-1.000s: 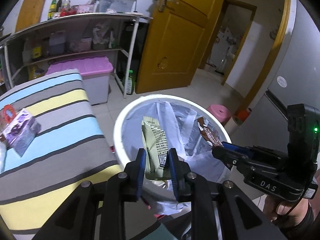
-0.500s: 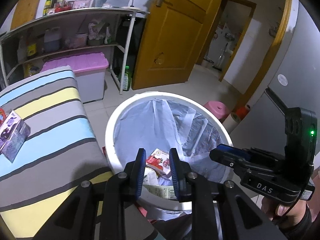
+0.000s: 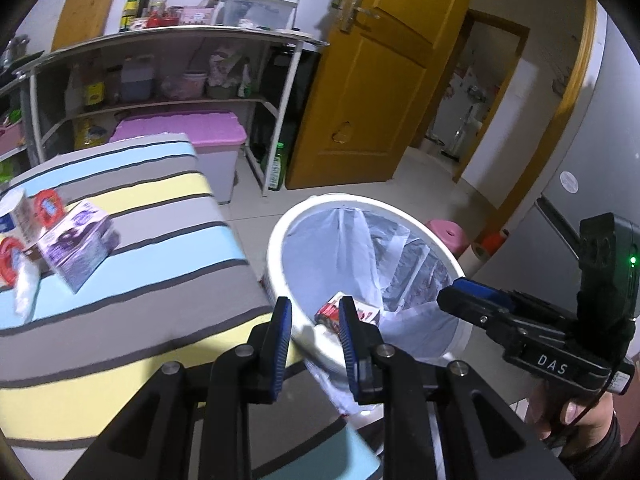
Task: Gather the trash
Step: 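Move both open tools back toward the remaining items on the table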
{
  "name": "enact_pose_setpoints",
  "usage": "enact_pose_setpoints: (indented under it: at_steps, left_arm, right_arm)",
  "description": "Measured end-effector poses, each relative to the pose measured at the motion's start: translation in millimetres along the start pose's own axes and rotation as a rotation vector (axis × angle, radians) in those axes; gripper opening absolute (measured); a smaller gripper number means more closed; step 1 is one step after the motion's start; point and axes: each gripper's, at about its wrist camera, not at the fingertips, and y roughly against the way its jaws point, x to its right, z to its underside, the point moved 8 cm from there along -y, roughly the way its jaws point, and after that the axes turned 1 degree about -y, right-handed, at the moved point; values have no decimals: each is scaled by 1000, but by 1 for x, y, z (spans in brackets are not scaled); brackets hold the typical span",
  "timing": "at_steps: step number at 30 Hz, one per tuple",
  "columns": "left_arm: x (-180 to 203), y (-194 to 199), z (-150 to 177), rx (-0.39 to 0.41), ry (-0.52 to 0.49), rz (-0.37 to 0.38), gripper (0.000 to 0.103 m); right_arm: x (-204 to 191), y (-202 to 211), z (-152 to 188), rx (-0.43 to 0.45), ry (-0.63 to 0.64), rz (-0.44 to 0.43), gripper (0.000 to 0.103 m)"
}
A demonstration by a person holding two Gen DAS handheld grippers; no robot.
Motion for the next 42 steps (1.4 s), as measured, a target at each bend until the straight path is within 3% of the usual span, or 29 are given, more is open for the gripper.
enact_pose_setpoints:
  at_steps: [15,16,19,28,38,42]
  left_arm:
    - [-52,47,23,42,99,-78,24]
    - [-57,50,26,43,104,-91,24]
    - [-67,59,32,51,116,-111,24]
    - [-102,86,47,67,158,-216,24]
    - [-123,106,51,102,116,-294,24]
    - [-138,116,51,110,155,-305,24]
  right_arm:
    - [-67,-6,11,-25,81,-136,39]
    - [-71,-6,12,-29,87,-144,40]
    - [-86,-9,13,-30,112,-164,57]
    - [-128,-14,15,-34,183,-210,63]
    - [-171,-28,21,-70,262,-247,63]
    - [-187,-35,17,-61,298,-242,63]
